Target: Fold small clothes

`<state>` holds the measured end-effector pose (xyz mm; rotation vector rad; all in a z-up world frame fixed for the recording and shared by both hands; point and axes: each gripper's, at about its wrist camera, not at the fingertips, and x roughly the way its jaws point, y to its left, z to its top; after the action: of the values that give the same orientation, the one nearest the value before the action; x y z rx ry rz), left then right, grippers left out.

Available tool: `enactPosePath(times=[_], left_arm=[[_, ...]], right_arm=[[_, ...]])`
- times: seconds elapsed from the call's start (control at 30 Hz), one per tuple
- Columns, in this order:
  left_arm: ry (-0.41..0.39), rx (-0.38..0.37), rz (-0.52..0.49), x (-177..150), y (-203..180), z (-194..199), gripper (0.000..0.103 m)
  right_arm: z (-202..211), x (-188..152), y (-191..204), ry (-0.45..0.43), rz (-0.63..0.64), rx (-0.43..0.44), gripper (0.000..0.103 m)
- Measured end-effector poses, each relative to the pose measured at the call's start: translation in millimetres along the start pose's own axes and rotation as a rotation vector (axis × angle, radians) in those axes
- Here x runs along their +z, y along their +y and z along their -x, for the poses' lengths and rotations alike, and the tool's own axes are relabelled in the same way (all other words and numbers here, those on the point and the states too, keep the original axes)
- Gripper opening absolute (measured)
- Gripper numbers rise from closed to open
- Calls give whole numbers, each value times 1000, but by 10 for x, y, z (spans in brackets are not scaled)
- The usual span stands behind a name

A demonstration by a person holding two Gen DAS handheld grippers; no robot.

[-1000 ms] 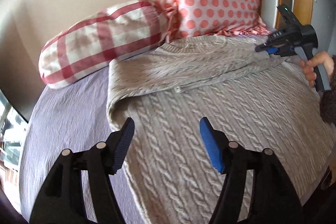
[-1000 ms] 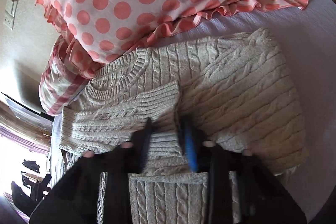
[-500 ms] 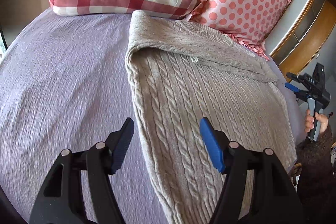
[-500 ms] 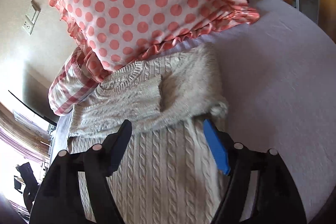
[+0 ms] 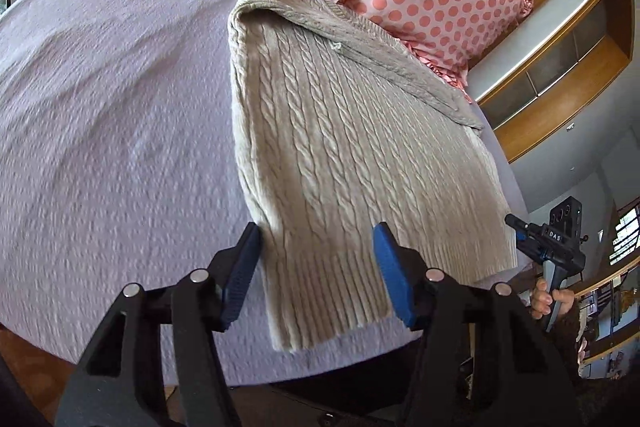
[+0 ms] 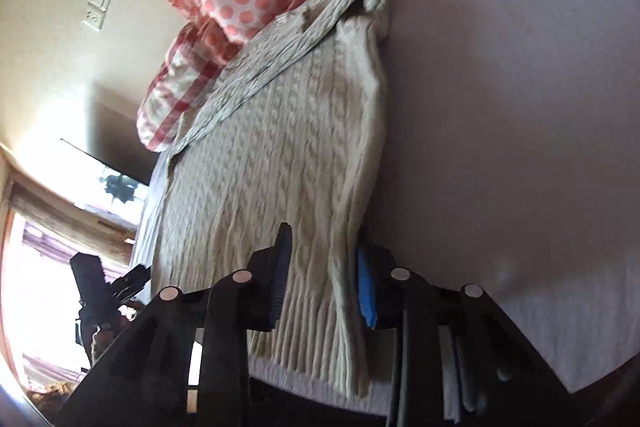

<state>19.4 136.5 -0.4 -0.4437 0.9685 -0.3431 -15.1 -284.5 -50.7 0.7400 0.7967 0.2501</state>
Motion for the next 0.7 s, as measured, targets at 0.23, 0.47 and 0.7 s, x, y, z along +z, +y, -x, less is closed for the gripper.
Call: enactPosePath(times=[0.23, 0.47, 0.7], left_arm=[[16, -75, 105, -50, 74, -45, 11], [-139, -104, 78, 789, -50, 220, 9], [-257, 47, 69, 2222, -124, -175, 9]], right_arm=[[136, -175, 144, -77, 5, 108, 8], [506, 604, 551, -329, 53, 269, 8], [77, 1889, 527, -425, -19, 226, 8]])
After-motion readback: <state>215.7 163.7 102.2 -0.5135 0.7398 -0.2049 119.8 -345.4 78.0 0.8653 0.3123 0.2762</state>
